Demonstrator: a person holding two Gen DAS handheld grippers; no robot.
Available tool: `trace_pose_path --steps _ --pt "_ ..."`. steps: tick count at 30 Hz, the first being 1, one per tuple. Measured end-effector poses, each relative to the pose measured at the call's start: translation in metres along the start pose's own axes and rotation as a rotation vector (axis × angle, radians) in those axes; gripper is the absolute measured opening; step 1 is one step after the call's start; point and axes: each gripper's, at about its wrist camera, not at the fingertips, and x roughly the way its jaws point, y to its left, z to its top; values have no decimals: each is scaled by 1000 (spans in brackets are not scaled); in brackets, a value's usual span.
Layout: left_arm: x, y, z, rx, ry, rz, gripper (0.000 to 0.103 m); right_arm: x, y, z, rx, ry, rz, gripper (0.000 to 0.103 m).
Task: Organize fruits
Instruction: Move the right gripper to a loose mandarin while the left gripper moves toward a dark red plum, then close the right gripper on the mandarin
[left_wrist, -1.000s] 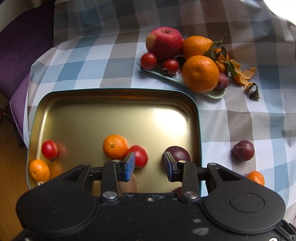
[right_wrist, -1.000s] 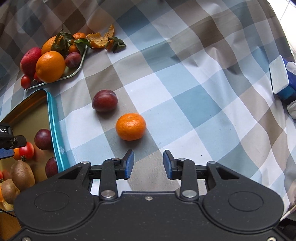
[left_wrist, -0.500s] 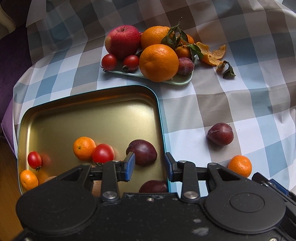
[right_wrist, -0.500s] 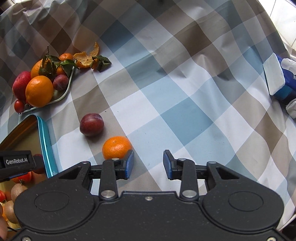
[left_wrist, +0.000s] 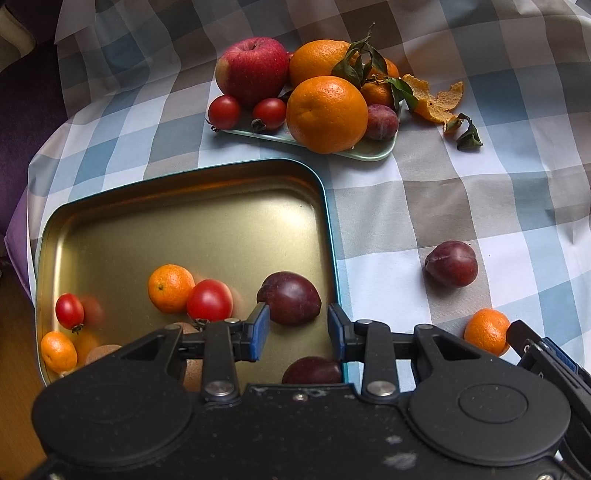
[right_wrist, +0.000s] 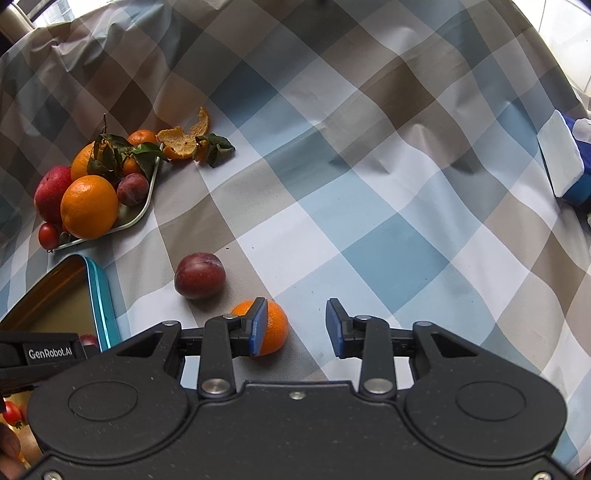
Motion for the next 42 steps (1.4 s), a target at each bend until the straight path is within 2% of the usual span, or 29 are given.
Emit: trace_pose_path --steps 3,4,6,9,15,19,24,32,42 --pt "0 0 0 -2 1 1 35 2 -4 -1 -68 70 -85 44" --pt "0 0 -1 -1 1 1 35 3 -7 -1 -73 99 -89 44" --pt "0 0 -1 2 2 1 35 1 -16 -3 -23 104 -69 44" --pt "0 0 -2 1 5 1 35 -8 -23 -3 70 31 -54 44" --pt "1 0 -2 3 7 4 35 -6 -14 1 99 -36 36 44" --pt "2 0 -2 -1 14 3 35 6 -1 -5 63 15 93 44" --pt "3 0 -1 2 17 4 35 1 0 -12 66 -8 99 44" --pt "2 -1 -1 2 15 7 35 -14 0 -26 -5 52 215 44" --pt "4 1 -3 5 24 5 35 -15 -2 -30 13 73 220 45"
